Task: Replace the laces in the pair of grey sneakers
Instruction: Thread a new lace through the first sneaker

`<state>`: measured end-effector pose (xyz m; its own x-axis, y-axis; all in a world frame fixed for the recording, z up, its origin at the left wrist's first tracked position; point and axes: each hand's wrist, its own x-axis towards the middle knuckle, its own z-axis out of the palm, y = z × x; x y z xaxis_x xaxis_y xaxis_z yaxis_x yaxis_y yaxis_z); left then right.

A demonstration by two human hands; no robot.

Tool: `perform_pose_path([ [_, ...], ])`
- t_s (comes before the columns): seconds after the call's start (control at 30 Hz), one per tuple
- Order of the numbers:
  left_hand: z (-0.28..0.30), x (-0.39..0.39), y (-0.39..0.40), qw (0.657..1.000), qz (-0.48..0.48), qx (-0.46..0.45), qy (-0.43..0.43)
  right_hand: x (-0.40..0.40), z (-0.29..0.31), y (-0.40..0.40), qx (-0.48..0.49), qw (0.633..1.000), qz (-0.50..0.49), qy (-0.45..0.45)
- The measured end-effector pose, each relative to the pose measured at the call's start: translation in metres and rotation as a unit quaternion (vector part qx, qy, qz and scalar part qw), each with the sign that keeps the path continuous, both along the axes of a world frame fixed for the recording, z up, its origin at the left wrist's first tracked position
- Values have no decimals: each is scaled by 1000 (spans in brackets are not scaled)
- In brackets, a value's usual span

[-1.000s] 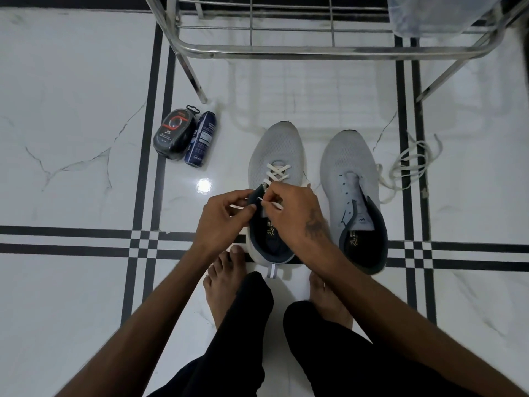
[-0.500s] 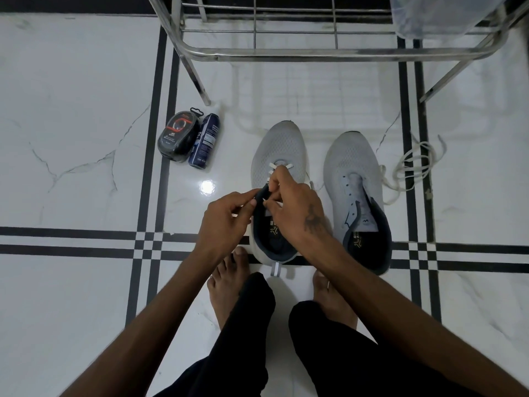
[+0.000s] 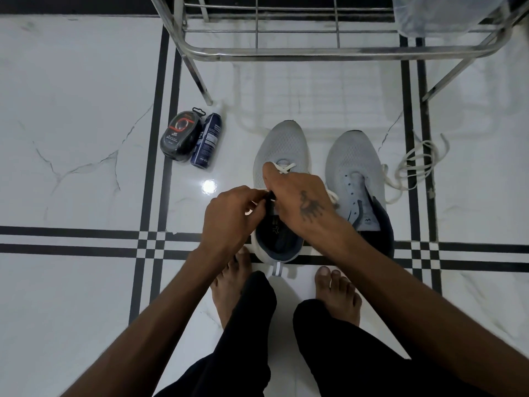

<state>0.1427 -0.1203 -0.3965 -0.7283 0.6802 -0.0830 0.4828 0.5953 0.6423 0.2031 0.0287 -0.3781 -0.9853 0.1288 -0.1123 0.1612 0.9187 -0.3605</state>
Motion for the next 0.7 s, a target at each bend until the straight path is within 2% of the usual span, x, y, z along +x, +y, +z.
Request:
perform_pose_path([
  [0.1, -4, 1, 0, 998, 7, 37, -45, 0, -7, 6, -11, 1000, 1, 4],
  [0.17, -9, 1, -4, 992, 30, 72, -101, 2, -12, 11, -57, 998, -15, 2],
  [0.23, -13, 1, -7, 982, 58, 88, -154, 4, -15, 14, -106, 993, -49, 1],
  [0.33, -18, 2, -7, 975, 78, 94, -186, 8, -18, 11, -161, 981, -109, 1],
  [0.5, -21, 1, -4, 947, 109, 131, -272, 6, -18, 1, -178, 973, -144, -17],
  [0.63, -20, 0, 0, 943, 115, 141, -279, 5, -18, 0, -153, 980, -126, -28],
  [0.7, -22, -1, -1, 939, 114, 146, -289, 6, -17, 1, -178, 973, -144, -19],
])
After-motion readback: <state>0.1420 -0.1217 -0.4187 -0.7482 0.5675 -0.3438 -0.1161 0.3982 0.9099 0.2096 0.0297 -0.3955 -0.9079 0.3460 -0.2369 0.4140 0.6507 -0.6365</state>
